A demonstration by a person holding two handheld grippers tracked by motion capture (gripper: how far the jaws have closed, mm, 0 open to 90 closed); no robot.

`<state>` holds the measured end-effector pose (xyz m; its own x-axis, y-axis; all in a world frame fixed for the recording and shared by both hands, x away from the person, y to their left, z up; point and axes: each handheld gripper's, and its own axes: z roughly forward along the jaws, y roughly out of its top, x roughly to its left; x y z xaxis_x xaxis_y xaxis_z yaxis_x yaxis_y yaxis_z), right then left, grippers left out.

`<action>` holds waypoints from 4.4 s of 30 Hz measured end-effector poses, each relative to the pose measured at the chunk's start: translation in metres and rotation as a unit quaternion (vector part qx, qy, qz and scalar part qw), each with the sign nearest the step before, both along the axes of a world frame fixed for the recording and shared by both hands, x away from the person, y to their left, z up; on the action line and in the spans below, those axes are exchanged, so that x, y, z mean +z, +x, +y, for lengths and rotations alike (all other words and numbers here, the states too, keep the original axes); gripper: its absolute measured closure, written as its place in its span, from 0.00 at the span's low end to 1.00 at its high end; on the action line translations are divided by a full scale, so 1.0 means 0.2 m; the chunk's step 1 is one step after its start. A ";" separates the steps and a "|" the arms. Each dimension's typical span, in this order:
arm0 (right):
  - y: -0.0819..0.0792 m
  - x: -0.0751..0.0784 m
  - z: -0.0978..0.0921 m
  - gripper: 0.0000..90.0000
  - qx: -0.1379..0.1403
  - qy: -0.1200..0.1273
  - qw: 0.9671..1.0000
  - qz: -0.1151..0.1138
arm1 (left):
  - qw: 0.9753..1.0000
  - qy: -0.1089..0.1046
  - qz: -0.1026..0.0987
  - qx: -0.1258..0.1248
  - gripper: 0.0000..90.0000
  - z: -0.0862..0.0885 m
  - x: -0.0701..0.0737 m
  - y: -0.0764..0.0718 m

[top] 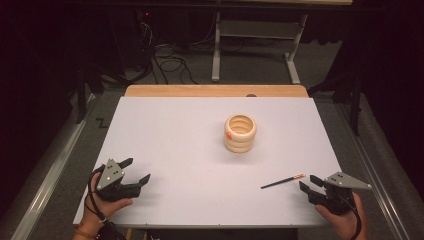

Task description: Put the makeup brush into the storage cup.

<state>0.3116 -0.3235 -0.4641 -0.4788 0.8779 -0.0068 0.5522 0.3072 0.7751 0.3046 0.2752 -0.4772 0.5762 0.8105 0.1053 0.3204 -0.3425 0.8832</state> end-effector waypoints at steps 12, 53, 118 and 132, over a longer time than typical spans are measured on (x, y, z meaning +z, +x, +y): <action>0.09 -0.03 0.07 0.55 -0.003 0.026 0.999 0.046 | 1.000 0.000 0.002 0.002 0.25 -0.01 -0.01 0.00; 0.31 -0.02 0.28 0.78 -0.114 -0.056 0.987 0.100 | 1.000 0.001 0.018 0.004 0.27 -0.01 -0.02 0.02; 0.51 0.22 0.23 0.95 0.069 -0.095 0.975 0.186 | 0.999 0.012 0.032 -0.003 0.26 -0.02 -0.04 0.03; 0.46 0.43 0.24 0.95 0.072 -0.050 0.992 0.094 | 0.999 0.011 0.030 -0.004 0.26 -0.02 -0.04 0.03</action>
